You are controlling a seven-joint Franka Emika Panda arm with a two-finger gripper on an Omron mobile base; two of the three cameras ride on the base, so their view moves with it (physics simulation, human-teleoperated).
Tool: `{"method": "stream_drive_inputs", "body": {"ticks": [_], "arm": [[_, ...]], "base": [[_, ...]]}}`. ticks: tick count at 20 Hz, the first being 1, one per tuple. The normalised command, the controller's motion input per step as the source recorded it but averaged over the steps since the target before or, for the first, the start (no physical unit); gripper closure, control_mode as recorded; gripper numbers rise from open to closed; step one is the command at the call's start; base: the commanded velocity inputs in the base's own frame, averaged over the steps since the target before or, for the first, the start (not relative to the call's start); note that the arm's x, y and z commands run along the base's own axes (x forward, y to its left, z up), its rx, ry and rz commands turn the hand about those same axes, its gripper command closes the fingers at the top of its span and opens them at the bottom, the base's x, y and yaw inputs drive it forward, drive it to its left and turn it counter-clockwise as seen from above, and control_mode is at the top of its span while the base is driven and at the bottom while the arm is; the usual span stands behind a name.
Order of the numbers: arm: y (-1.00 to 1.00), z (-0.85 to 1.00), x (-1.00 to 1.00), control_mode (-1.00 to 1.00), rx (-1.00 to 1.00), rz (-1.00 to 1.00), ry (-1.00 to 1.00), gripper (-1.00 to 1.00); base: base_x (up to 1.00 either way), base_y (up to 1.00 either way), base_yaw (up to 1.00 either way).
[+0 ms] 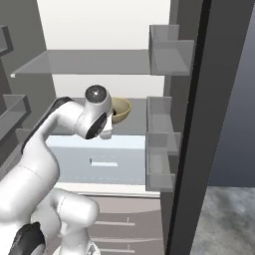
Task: Place one of the steaks on the plate and the other in the bowl. Then place the bowl in the fridge.
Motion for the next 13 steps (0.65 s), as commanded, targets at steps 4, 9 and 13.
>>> {"method": "stream_drive_inputs", "body": {"ticks": [4,9,13], "arm": [[0.03,0.0,-0.98,-1.0,-0.09,0.04,0.14,-1.0],[0.0,-0.04,-0.97,-1.0,-0.07,0.04,0.06,-1.0],[0.0,-0.03,-0.64,-1.0,-0.02,0.05,0.01,-1.0]], "base": [[0.0,0.0,0.0],[0.0,0.0,0.0],[0.0,0.0,0.0]]}}
